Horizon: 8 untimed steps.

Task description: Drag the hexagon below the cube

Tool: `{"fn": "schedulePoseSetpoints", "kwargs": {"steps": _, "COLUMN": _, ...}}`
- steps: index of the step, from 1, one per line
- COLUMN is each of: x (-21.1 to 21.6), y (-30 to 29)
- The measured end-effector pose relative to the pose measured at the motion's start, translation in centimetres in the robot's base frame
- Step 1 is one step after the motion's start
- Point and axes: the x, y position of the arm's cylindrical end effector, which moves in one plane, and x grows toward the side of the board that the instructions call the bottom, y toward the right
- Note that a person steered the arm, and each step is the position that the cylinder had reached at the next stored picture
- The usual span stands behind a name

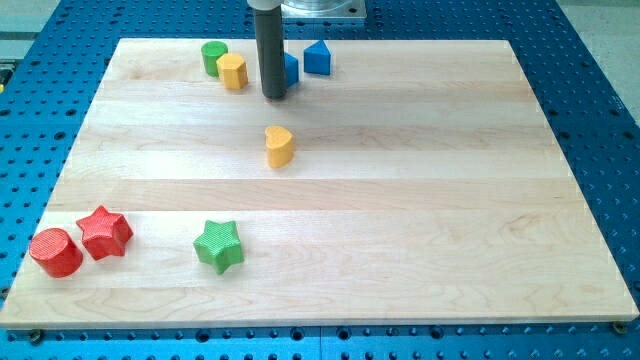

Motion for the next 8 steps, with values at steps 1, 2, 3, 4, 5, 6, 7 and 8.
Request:
{"fn": "schedulePoseSetpoints", "kwargs": {"steps": 1, "x": -0.2, "y": 1.0}}
{"fn": "schedulePoseSetpoints", "kwargs": {"steps": 2, "x": -1.5, "y": 1.5}}
{"fn": "schedulePoseSetpoints", "kwargs": {"steps": 3, "x": -2.1, "y": 1.9}}
{"fn": "schedulePoseSetpoints", "kwargs": {"steps": 4, "x": 2.6, "y": -2.0}}
{"fn": "schedulePoseSetpoints", "kwargs": {"steps": 5, "x": 4.0, "y": -9.7}}
{"fn": "schedulePoseSetpoints", "kwargs": {"steps": 6, "x": 0.4, "y": -14.9}}
{"fn": "schedulePoseSetpoints", "kwargs": {"steps": 7, "x": -3.8, "y": -14.9}}
{"fn": "schedulePoseSetpoints", "kwargs": {"steps": 8, "x": -5.3, "y": -12.3}}
